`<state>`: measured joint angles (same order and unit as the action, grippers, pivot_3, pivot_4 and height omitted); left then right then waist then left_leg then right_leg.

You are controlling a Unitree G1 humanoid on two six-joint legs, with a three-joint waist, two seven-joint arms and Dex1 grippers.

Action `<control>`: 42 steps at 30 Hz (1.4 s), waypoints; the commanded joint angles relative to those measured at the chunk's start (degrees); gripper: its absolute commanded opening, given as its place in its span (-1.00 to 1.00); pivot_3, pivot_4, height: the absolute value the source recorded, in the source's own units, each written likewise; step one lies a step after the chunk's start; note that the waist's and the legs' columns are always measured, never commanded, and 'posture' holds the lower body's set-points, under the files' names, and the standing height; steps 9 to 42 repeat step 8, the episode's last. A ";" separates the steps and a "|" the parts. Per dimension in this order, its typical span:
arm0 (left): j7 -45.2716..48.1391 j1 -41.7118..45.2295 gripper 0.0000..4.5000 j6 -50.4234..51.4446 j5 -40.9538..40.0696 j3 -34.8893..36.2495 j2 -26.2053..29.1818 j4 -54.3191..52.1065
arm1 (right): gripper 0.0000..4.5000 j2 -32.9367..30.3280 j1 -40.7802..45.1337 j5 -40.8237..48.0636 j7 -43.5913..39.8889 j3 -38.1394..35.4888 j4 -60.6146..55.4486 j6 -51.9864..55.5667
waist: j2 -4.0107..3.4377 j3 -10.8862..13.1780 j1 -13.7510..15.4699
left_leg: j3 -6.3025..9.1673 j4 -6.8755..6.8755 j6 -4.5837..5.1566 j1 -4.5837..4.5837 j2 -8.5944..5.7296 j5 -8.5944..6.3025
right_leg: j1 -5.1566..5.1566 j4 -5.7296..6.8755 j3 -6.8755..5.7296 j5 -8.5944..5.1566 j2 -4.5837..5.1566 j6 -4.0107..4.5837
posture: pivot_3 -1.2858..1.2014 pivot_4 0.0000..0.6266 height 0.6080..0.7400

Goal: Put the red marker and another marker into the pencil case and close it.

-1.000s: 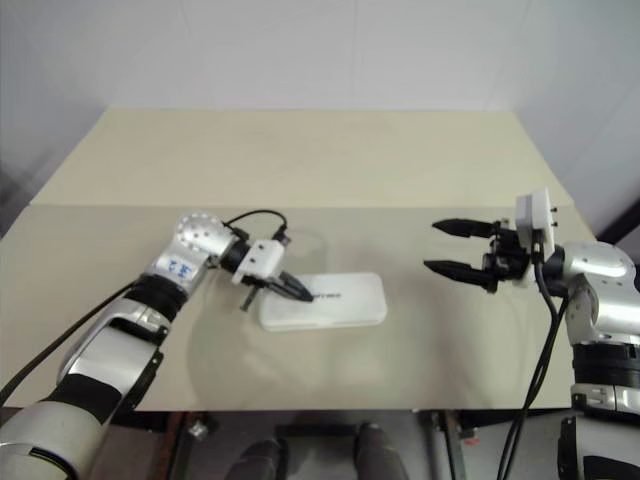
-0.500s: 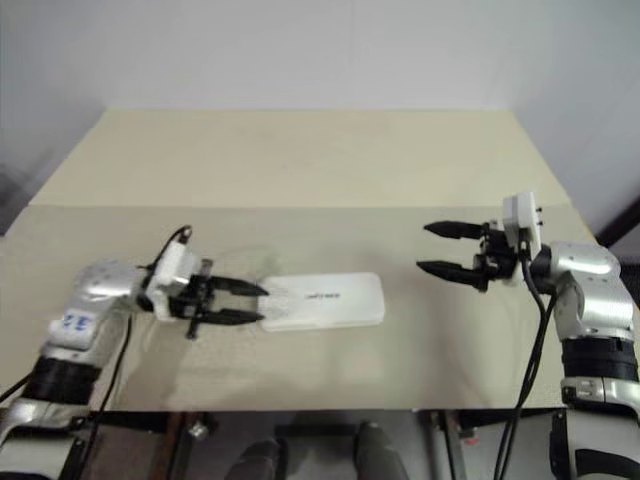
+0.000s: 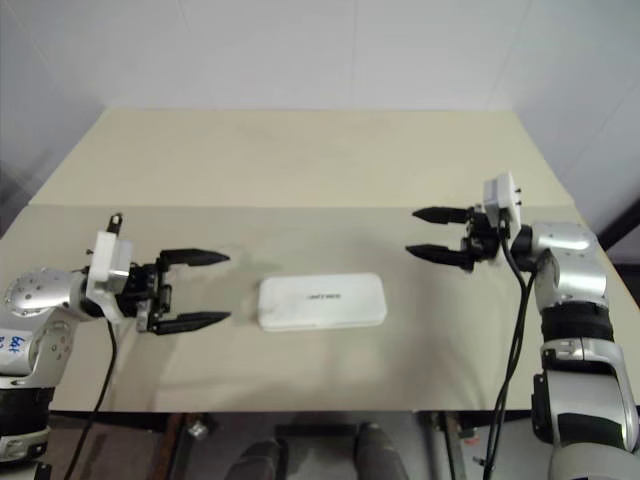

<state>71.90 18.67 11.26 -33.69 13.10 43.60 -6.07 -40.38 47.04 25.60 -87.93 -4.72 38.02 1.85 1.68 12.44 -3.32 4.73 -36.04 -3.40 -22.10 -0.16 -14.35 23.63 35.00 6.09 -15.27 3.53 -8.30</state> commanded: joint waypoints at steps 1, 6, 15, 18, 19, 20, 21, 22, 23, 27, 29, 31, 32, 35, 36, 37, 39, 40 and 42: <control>-0.02 0.06 0.98 0.21 -1.44 2.29 1.42 -0.60 | 1.00 -0.38 0.65 0.48 -4.35 -0.43 -1.31 -0.99 | 0.00 0.00 -0.01 | 0.00 0.00 0.00 -0.01 0.00 -0.01 | 0.00 -0.01 0.00 0.00 0.00 0.00 | 0.03 -0.52 1.00; -1.06 2.23 0.98 -0.63 0.19 0.39 0.08 1.38 | 1.00 -0.06 -1.47 1.47 -4.05 -0.66 -4.23 0.27 | 0.00 0.00 -0.07 | -0.02 -0.02 0.00 0.00 0.00 -0.01 | 0.00 0.00 0.00 0.00 -0.01 0.00 | 0.03 -0.52 1.00; -2.04 3.77 0.98 -0.33 0.53 -0.59 -0.67 1.42 | 1.00 0.13 -1.51 1.51 -3.90 -0.64 -4.35 0.54 | 0.00 0.00 -0.06 | -0.02 -0.04 -0.01 0.01 0.00 -0.01 | -0.01 0.03 0.00 0.00 -0.02 0.00 | 0.03 -0.52 1.00; -2.04 3.77 0.98 -0.33 0.53 -0.59 -0.67 1.42 | 1.00 0.13 -1.51 1.51 -3.90 -0.64 -4.35 0.54 | 0.00 0.00 -0.06 | -0.02 -0.04 -0.01 0.01 0.00 -0.01 | -0.01 0.03 0.00 0.00 -0.02 0.00 | 0.03 -0.52 1.00; -2.04 3.77 0.98 -0.33 0.53 -0.59 -0.67 1.42 | 1.00 0.13 -1.51 1.51 -3.90 -0.64 -4.35 0.54 | 0.00 0.00 -0.06 | -0.02 -0.04 -0.01 0.01 0.00 -0.01 | -0.01 0.03 0.00 0.00 -0.02 0.00 | 0.03 -0.52 1.00; -2.04 3.77 0.98 -0.33 0.53 -0.59 -0.67 1.42 | 1.00 0.13 -1.51 1.51 -3.90 -0.64 -4.35 0.54 | 0.00 0.00 -0.06 | -0.02 -0.04 -0.01 0.01 0.00 -0.01 | -0.01 0.03 0.00 0.00 -0.02 0.00 | 0.03 -0.52 1.00; -2.04 3.77 0.98 -0.33 0.53 -0.59 -0.67 1.42 | 1.00 0.13 -1.51 1.51 -3.90 -0.64 -4.35 0.54 | 0.00 0.00 -0.06 | -0.02 -0.04 -0.01 0.01 0.00 -0.01 | -0.01 0.03 0.00 0.00 -0.02 0.00 | 0.03 -0.52 1.00; -2.04 3.77 0.98 -0.33 0.53 -0.59 -0.67 1.42 | 1.00 0.13 -1.51 1.51 -3.90 -0.64 -4.35 0.54 | 0.00 0.00 -0.06 | -0.02 -0.04 -0.01 0.01 0.00 -0.01 | -0.01 0.03 0.00 0.00 -0.02 0.00 | 0.03 -0.52 1.00; -2.04 3.77 0.98 -0.33 0.53 -0.59 -0.67 1.42 | 1.00 0.13 -1.51 1.51 -3.90 -0.64 -4.35 0.54 | 0.00 0.00 -0.06 | -0.02 -0.04 -0.01 0.01 0.00 -0.01 | -0.01 0.03 0.00 0.00 -0.02 0.00 | 0.03 -0.52 1.00; -2.04 3.77 0.98 -0.33 0.53 -0.59 -0.67 1.42 | 1.00 0.13 -1.51 1.51 -3.90 -0.64 -4.35 0.54 | 0.00 0.00 -0.06 | -0.02 -0.04 -0.01 0.01 0.00 -0.01 | -0.01 0.03 0.00 0.00 -0.02 0.00 | 0.03 -0.52 1.00; -2.04 3.77 0.98 -0.33 0.53 -0.59 -0.67 1.42 | 1.00 0.13 -1.51 1.51 -3.90 -0.64 -4.35 0.54 | 0.00 0.00 -0.06 | -0.02 -0.04 -0.01 0.01 0.00 -0.01 | -0.01 0.03 0.00 0.00 -0.02 0.00 | 0.03 -0.52 1.00; -2.04 3.77 0.98 -0.33 0.53 -0.59 -0.67 1.42 | 1.00 0.13 -1.51 1.51 -3.90 -0.64 -4.35 0.54 | 0.00 0.00 -0.06 | -0.02 -0.04 -0.01 0.01 0.00 -0.01 | -0.01 0.03 0.00 0.00 -0.02 0.00 | 0.03 -0.52 1.00; -2.04 3.77 0.98 -0.33 0.53 -0.59 -0.67 1.42 | 1.00 0.13 -1.51 1.51 -3.90 -0.64 -4.35 0.54 | 0.00 0.00 -0.06 | -0.02 -0.04 -0.01 0.01 0.00 -0.01 | -0.01 0.03 0.00 0.00 -0.02 0.00 | 0.03 -0.52 1.00; -2.04 3.77 0.98 -0.33 0.53 -0.59 -0.67 1.42 | 1.00 0.13 -1.51 1.51 -3.90 -0.64 -4.35 0.54 | 0.00 0.00 -0.06 | -0.02 -0.04 -0.01 0.01 0.00 -0.01 | -0.01 0.03 0.00 0.00 -0.02 0.00 | 0.03 -0.52 1.00; -2.04 3.77 0.98 -0.33 0.53 -0.59 -0.67 1.42 | 1.00 0.13 -1.51 1.51 -3.90 -0.64 -4.35 0.54 | 0.00 0.00 -0.06 | -0.02 -0.04 -0.01 0.01 0.00 -0.01 | -0.01 0.03 0.00 0.00 -0.02 0.00 | 0.03 -0.52 1.00; -2.04 3.77 0.98 -0.33 0.53 -0.59 -0.67 1.42 | 1.00 0.13 -1.51 1.51 -3.90 -0.64 -4.35 0.54 | 0.00 0.00 -0.06 | -0.02 -0.04 -0.01 0.01 0.00 -0.01 | -0.01 0.03 0.00 0.00 -0.02 0.00 | 0.03 -0.52 1.00; -2.04 3.77 0.98 -0.33 0.53 -0.59 -0.67 1.42 | 1.00 0.13 -1.51 1.51 -3.90 -0.64 -4.35 0.54 | 0.00 0.00 -0.06 | -0.02 -0.04 -0.01 0.01 0.00 -0.01 | -0.01 0.03 0.00 0.00 -0.02 0.00 | 0.03 -0.52 1.00; -2.04 3.77 0.98 -0.33 0.53 -0.59 -0.67 1.42 | 1.00 0.13 -1.51 1.51 -3.90 -0.64 -4.35 0.54 | 0.00 0.00 -0.06 | -0.02 -0.04 -0.01 0.01 0.00 -0.01 | -0.01 0.03 0.00 0.00 -0.02 0.00 | 0.03 -0.52 1.00; -2.04 3.77 0.98 -0.33 0.53 -0.59 -0.67 1.42 | 1.00 0.13 -1.51 1.51 -3.90 -0.64 -4.35 0.54 | 0.00 0.00 -0.06 | -0.02 -0.04 -0.01 0.01 0.00 -0.01 | -0.01 0.03 0.00 0.00 -0.02 0.00 | 0.03 -0.52 1.00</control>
